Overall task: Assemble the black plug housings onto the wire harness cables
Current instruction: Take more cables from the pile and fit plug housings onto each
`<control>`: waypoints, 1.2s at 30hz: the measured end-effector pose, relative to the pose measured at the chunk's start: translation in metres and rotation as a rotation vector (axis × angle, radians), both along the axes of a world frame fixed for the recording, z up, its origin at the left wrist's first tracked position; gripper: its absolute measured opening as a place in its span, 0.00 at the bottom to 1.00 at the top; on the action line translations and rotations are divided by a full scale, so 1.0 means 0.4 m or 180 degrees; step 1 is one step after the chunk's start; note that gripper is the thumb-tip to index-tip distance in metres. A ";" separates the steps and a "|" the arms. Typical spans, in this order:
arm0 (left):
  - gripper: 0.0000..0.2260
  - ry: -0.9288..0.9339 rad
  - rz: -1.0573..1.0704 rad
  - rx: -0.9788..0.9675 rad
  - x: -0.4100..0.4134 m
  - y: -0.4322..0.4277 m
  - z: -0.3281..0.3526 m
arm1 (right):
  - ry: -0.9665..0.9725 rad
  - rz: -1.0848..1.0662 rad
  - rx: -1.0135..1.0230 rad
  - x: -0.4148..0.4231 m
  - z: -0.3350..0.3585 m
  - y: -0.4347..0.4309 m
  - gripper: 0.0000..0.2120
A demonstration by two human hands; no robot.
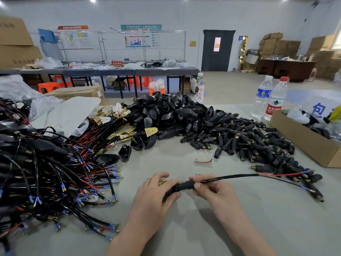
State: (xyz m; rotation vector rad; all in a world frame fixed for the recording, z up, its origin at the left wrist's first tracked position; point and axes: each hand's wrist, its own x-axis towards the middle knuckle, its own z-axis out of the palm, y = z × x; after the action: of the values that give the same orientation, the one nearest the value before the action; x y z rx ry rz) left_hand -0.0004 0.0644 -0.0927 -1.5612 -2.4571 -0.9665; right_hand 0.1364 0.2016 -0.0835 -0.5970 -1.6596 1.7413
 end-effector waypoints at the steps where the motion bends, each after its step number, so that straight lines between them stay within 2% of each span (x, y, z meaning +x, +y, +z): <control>1: 0.11 0.0032 0.0017 -0.0004 0.001 0.000 0.001 | 0.0001 0.0003 -0.0012 0.000 -0.001 0.000 0.09; 8: 0.12 0.0203 0.0050 0.0018 0.016 0.003 0.008 | -0.0060 0.0144 -0.0044 -0.007 -0.011 -0.010 0.07; 15: 0.12 0.0229 0.0036 0.0131 0.022 0.006 0.014 | 0.0214 0.0161 -0.0343 -0.012 -0.009 -0.006 0.06; 22: 0.12 0.0258 0.0015 0.0125 0.018 0.010 0.010 | 0.0132 0.0195 -0.0341 -0.015 -0.018 0.000 0.05; 29: 0.17 0.0210 0.0065 -0.0115 0.012 0.013 0.009 | 0.0111 0.0163 -0.0341 -0.022 -0.023 0.003 0.04; 32: 0.26 0.0129 0.0199 -0.0426 -0.003 0.004 0.001 | 0.0126 0.0120 -0.0451 -0.024 -0.023 0.002 0.04; 36: 0.35 -0.0205 0.0262 -0.0122 -0.014 -0.002 0.000 | 0.0110 0.0015 -0.0562 -0.022 -0.021 0.002 0.04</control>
State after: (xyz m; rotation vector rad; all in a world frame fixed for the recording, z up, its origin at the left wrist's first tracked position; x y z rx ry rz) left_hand -0.0061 0.0635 -0.0927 -1.4490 -2.5757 -0.9773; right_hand 0.1277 0.2025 -0.0920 -0.6395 -1.4949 1.9043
